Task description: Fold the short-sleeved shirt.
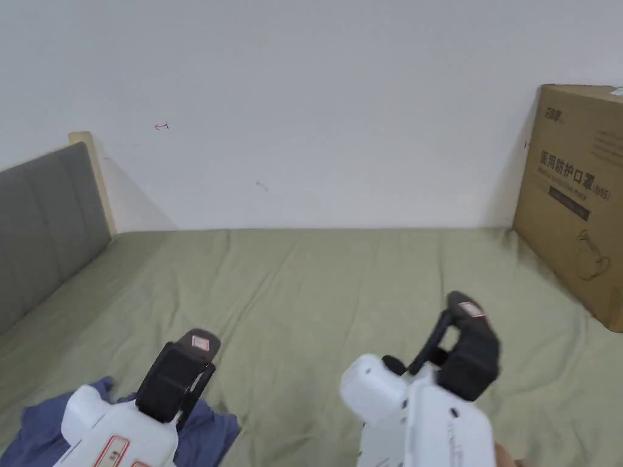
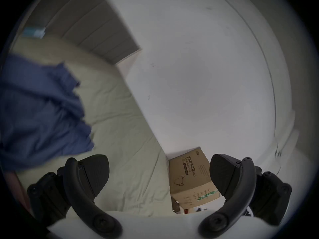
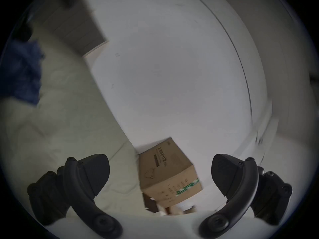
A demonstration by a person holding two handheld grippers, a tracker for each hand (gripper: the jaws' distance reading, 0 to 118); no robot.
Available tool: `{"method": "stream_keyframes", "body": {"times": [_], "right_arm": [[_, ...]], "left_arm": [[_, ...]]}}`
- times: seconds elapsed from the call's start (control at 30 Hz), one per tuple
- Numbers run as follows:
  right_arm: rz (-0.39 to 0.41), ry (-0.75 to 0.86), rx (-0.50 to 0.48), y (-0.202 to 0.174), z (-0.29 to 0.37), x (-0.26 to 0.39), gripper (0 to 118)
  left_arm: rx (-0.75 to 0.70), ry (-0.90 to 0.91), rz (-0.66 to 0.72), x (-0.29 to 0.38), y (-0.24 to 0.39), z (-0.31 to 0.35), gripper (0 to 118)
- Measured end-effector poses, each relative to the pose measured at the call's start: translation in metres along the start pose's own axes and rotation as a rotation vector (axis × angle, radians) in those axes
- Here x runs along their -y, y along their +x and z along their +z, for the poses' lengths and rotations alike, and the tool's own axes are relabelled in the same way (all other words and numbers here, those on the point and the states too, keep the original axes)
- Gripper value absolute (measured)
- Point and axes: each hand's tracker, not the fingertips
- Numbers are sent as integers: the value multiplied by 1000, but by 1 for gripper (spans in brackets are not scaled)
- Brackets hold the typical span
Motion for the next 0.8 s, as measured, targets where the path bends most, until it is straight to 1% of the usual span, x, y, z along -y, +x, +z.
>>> {"method": "stream_keyframes", "body": {"times": [0.03,0.1,0.13,0.2,0.23,0.3,0.33,0.37,0.4,0.43,0.47,0.5,0.53,0.57,0.6,0.67,0.7,0.73,0.77,0.8], "right_arm": [[21,-1,-31,-13,2,0,116],[-13,-51,-159,-24,2,1,116],[-56,-68,-195,-25,0,1,116],[-223,-133,-231,-8,-9,5,116],[-333,-165,-233,4,-14,6,116],[-652,-185,-292,41,-23,16,116],[-794,-182,-314,57,-26,23,116],[-988,-200,-327,72,-30,36,116],[-1128,-220,-343,79,-33,48,116],[-1298,-232,-394,85,-36,64,116],[-1422,-286,-438,85,-40,82,116],[-1513,-343,-473,81,-44,96,116],[-1547,-386,-484,76,-45,108,116],[-1539,-419,-483,73,-45,113,116],[-1470,-450,-462,69,-43,115,116],[-1351,-411,-383,71,-38,112,116],[-1284,-382,-327,76,-36,107,116],[-1247,-356,-297,80,-34,99,116],[-1219,-335,-261,85,-33,95,116],[-1206,-293,-262,89,-30,95,116]], "left_arm": [[-36,-24,-5,1,-8,-2,116],[-97,-36,-7,5,-14,-3,116],[-96,-46,-37,5,-14,-3,116],[-98,-29,-164,1,3,-5,116],[-96,-21,-257,-2,16,-6,116],[-102,6,-521,-5,54,-8,116],[-98,13,-639,-3,69,-8,116],[-104,20,-822,2,89,-7,116],[-123,20,-956,21,115,-5,116],[-144,34,-1114,33,126,-4,117],[-180,57,-1237,44,132,-3,117],[-242,106,-1363,59,133,-1,117],[-271,138,-1423,66,125,0,117],[-255,137,-1429,68,121,2,117],[-215,96,-1371,68,118,3,117],[-169,33,-1245,59,113,2,116],[-153,21,-1191,55,113,3,116],[-154,25,-1177,53,115,3,116],[-173,37,-1192,51,117,3,116],[-184,61,-1202,47,121,4,116]]}}
